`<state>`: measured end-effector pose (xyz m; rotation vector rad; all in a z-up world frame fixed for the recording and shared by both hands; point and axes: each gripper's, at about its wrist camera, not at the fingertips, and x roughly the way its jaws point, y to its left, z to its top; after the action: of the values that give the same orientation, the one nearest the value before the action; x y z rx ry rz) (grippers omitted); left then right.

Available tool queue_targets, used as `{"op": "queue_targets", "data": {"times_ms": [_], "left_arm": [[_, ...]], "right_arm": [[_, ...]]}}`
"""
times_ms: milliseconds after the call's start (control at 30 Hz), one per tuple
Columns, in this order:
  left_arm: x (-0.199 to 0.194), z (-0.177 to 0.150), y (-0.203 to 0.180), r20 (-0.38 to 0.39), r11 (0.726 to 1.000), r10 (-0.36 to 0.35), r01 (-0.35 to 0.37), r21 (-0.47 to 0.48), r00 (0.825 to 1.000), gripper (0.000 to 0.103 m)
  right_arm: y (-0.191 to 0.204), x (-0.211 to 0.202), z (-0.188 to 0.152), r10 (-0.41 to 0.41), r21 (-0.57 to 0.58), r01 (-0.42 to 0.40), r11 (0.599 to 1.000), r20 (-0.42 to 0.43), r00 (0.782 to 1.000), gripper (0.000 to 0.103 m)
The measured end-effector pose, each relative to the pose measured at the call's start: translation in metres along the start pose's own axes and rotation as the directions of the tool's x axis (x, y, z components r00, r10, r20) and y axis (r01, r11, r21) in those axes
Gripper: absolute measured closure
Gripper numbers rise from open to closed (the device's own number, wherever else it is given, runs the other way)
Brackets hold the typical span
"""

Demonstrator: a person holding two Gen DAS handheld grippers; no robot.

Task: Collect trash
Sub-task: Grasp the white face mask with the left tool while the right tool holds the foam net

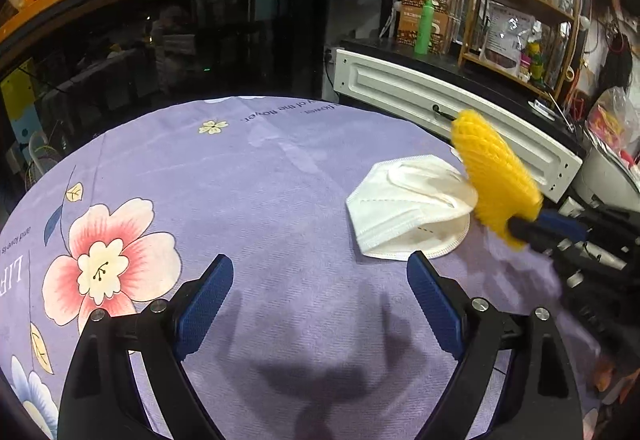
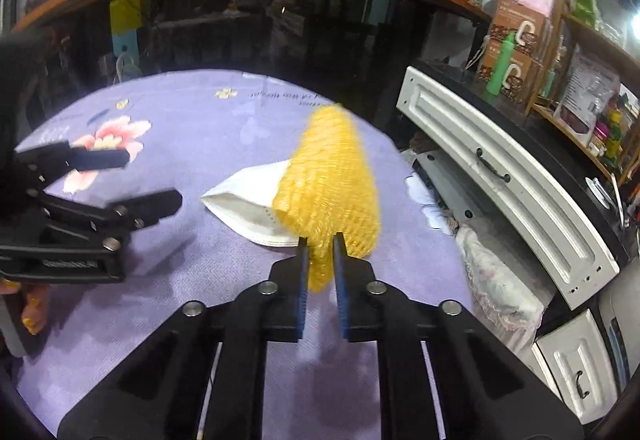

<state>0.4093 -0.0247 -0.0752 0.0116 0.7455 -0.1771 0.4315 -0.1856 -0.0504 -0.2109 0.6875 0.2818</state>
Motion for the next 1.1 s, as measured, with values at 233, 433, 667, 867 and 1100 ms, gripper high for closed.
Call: {"op": "queue_targets", "data": {"times_ms": [233, 433, 667, 867, 1100], "left_arm": [[0.009, -0.003, -0.024, -0.021, 0.995, 0.037, -0.035, 0.092, 0.999, 0.028], [0.021, 0.005, -0.036, -0.034, 0.994, 0.037, -0.033, 0.108, 0.999, 0.037], [0.044, 0.021, -0.061, -0.034, 0.983, 0.059, -0.052, 0.176, 0.998, 0.046], [0.055, 0.028, -0.068, -0.044, 0.980, 0.092, -0.083, 0.178, 0.995, 0.086], [0.034, 0.027, -0.056, -0.040, 0.992, 0.052, -0.047, 0.115, 0.998, 0.100]], "right_arm": [[-0.018, -0.032, -0.009, 0.003, 0.049, -0.005, 0.999, 0.045, 0.999, 0.093], [-0.030, -0.057, -0.021, 0.018, 0.084, -0.024, 0.996, 0.074, 0.997, 0.093], [-0.040, -0.074, -0.034, 0.040, 0.126, -0.051, 0.991, 0.086, 0.995, 0.093], [-0.046, -0.083, -0.048, 0.047, 0.156, -0.060, 0.986, 0.084, 0.995, 0.093], [-0.051, -0.098, -0.060, 0.060, 0.195, -0.079, 0.977, 0.102, 0.993, 0.093]]}}
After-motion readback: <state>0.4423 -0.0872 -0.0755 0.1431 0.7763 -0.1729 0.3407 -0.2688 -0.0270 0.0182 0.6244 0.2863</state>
